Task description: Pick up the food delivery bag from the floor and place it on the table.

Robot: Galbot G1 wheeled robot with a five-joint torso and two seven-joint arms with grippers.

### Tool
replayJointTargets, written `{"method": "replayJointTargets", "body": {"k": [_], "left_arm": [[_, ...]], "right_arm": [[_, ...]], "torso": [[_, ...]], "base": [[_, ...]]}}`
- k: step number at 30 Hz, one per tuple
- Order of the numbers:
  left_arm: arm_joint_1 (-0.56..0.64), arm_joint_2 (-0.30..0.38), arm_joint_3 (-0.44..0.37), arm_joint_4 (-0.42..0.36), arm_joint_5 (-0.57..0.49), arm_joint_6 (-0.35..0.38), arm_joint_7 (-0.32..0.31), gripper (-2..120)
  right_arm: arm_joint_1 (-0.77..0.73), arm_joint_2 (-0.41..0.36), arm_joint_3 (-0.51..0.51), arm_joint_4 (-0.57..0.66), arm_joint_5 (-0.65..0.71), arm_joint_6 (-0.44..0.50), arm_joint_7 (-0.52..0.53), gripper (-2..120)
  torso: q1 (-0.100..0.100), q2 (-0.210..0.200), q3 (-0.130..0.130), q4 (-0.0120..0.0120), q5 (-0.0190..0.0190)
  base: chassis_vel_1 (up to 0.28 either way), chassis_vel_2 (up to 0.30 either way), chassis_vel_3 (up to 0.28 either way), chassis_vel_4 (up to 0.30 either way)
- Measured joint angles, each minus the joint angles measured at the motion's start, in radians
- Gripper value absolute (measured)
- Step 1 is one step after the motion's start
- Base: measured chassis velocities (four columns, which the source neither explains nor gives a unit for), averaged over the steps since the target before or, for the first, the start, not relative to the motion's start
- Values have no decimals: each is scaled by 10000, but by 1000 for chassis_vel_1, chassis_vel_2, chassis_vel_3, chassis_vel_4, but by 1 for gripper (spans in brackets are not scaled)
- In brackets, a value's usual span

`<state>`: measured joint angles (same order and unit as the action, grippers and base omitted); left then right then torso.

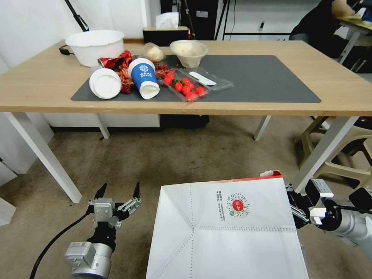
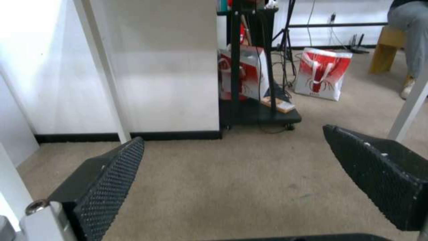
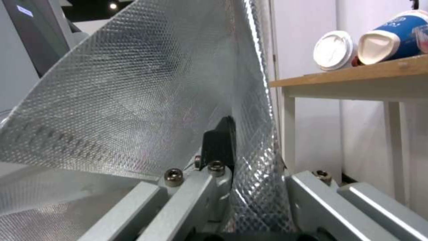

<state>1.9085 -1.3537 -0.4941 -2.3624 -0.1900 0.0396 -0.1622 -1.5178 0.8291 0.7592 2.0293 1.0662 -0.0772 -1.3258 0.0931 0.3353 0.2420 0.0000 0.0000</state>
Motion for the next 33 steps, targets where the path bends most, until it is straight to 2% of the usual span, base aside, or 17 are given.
{"method": "replayJointTargets", "body": {"k": [33], "left_arm": [[40,17,9,-25,37,-32,23,100]], "right_arm": [[26,74,-12,-88,-69,-9,-93,0]], "torso": [[432,1301,867,0,-1]], "base": [[0,0,0,0]]}}
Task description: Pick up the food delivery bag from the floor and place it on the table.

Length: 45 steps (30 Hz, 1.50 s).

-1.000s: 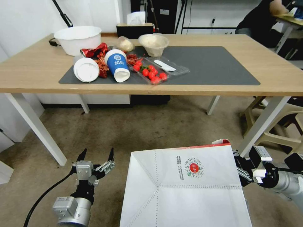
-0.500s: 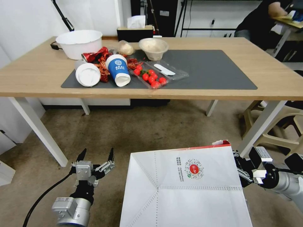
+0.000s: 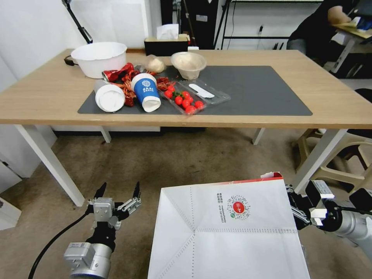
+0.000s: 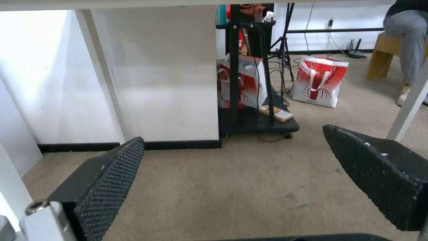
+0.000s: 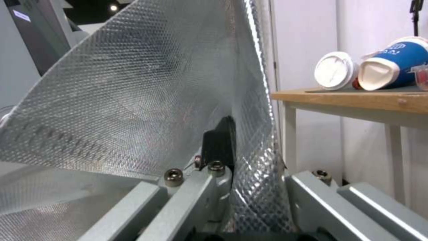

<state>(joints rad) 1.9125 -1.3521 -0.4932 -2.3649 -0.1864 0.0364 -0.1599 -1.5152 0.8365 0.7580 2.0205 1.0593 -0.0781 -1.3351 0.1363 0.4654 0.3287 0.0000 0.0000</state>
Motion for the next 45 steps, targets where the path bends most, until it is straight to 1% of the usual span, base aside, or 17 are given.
{"method": "replayJointTargets", "body": {"k": [2,8,9,14,20,22,24,26,33,36,38,40,45], "left_arm": [[-15,18,-5,14,-6,0,7,100],[-32,32,-12,27,-13,0,7,100],[-34,31,-12,32,-16,0,6,100],[-52,25,-12,54,-16,0,9,100],[-54,14,-8,64,-16,0,18,100],[-54,12,-6,73,-16,-2,19,100],[-54,12,-6,73,-16,-2,20,100],[-53,8,-3,74,-16,-8,31,100],[-62,8,-2,76,-15,-14,46,100],[-63,7,0,76,-14,-20,53,100],[-63,8,1,76,-13,-21,53,100],[-61,7,2,76,-13,-24,54,100],[-59,14,-4,76,-12,-26,54,100]], "right_arm": [[8,13,-3,-13,-12,0,-9,0],[32,-3,-2,-66,-21,0,-23,0],[37,-9,-1,-91,-30,0,-30,0],[76,-11,-3,-101,-52,0,-33,0],[87,-8,-10,-110,-70,0,-38,0],[91,-7,-11,-114,-71,0,-39,0],[92,-7,-11,-114,-72,0,-40,0],[92,-10,-12,-116,-71,0,-45,0],[88,-24,-3,-121,-66,0,-58,0],[98,-33,4,-127,-53,9,-54,0],[101,-33,4,-128,-52,11,-53,0],[105,-26,3,-142,-52,22,-45,0],[109,-15,2,-156,-56,31,-36,0]], "torso": [[52,132,81,0,0],[111,276,165,0,0],[154,393,238,0,0],[240,632,392,0,0],[321,827,508,0,0],[372,963,592,0,1],[378,978,602,0,0],[430,1138,707,0,0],[528,1390,861,0,1],[601,1569,968,0,0],[609,1590,981,0,0],[661,1732,1072,0,1],[723,1887,1165,0,1]], "base": [[0,0,0,0],[0,0,0,0],[0,0,0,0],[0,0,0,0],[0,0,0,0],[0,0,0,0],[0,0,0,0],[0,0,0,0],[0,0,0,0],[0,0,0,0],[0,0,0,0],[0,0,0,0],[0,0,0,0]]}}
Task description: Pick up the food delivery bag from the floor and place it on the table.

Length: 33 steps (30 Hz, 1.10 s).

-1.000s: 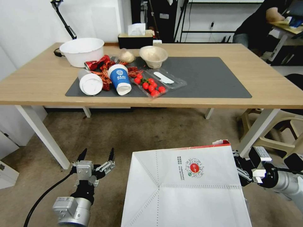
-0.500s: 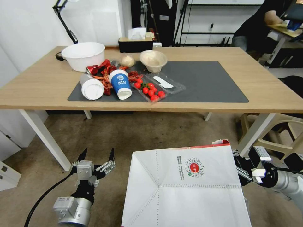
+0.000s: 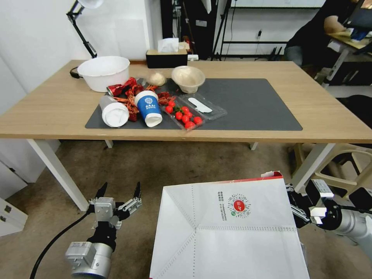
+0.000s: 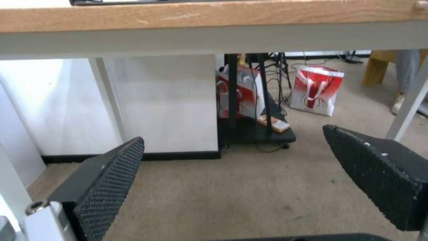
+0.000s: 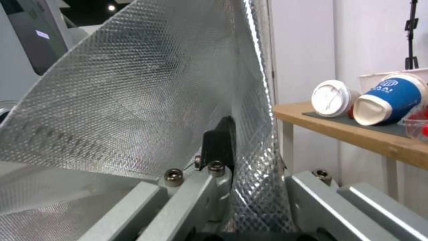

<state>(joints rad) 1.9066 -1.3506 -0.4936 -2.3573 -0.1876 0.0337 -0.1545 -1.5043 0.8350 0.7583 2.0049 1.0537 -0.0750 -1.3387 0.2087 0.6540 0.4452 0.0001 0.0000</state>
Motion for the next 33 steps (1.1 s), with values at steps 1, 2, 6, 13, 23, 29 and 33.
{"method": "replayJointTargets", "body": {"k": [1,2,6,13,23,29,33], "left_arm": [[0,2,-1,0,-1,-1,0,100],[0,4,-1,0,0,-1,0,100],[0,4,-1,-5,0,-3,7,100],[5,13,-7,-13,1,-4,14,100],[-1,16,7,-9,56,-42,14,100],[2,21,-4,-10,49,-44,14,100],[30,12,-6,-10,48,-44,14,100]], "right_arm": [[3,1,0,-2,-3,5,5,0],[4,0,0,-5,-4,17,17,0],[5,-10,0,-13,-4,36,27,0],[4,-11,0,-13,-9,41,27,0],[-4,-38,20,-8,-59,54,26,0],[26,-93,32,-27,-60,62,27,0],[57,-98,22,-41,-60,63,28,0]], "torso": [[17,42,28,0,0],[46,114,66,0,0],[116,285,171,0,0],[227,565,339,0,0],[413,1011,598,0,0],[512,1256,742,0,0],[589,1432,845,0,0]], "base": [[0,0,0,0],[0,0,0,0],[0,0,0,0],[0,0,0,0],[0,0,0,0],[0,0,0,0],[0,0,0,0]]}}
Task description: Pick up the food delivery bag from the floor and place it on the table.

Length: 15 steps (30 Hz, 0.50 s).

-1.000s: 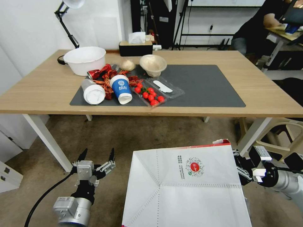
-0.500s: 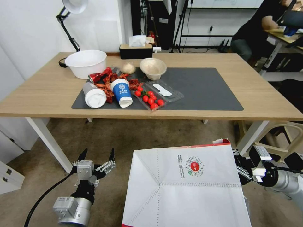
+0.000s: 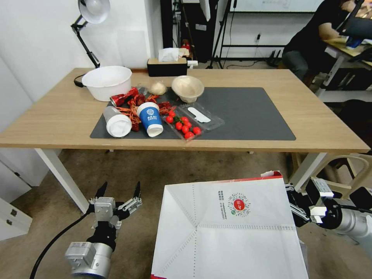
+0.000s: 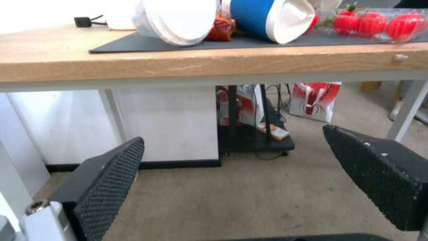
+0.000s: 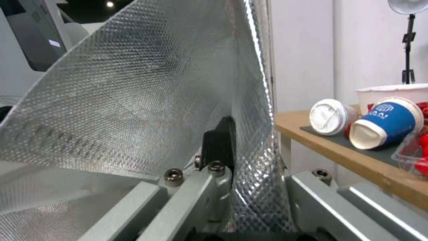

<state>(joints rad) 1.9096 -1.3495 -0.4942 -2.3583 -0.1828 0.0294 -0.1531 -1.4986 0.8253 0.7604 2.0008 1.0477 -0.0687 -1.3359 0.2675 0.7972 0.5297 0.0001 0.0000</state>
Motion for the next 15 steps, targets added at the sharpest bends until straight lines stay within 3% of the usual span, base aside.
{"method": "replayJointTargets", "body": {"k": [15], "left_arm": [[-25,-10,8,6,25,1,2,100]], "right_arm": [[-3,49,-29,-12,-39,11,-21,0]], "torso": [[306,715,408,0,0]], "base": [[0,0,0,0]]}}
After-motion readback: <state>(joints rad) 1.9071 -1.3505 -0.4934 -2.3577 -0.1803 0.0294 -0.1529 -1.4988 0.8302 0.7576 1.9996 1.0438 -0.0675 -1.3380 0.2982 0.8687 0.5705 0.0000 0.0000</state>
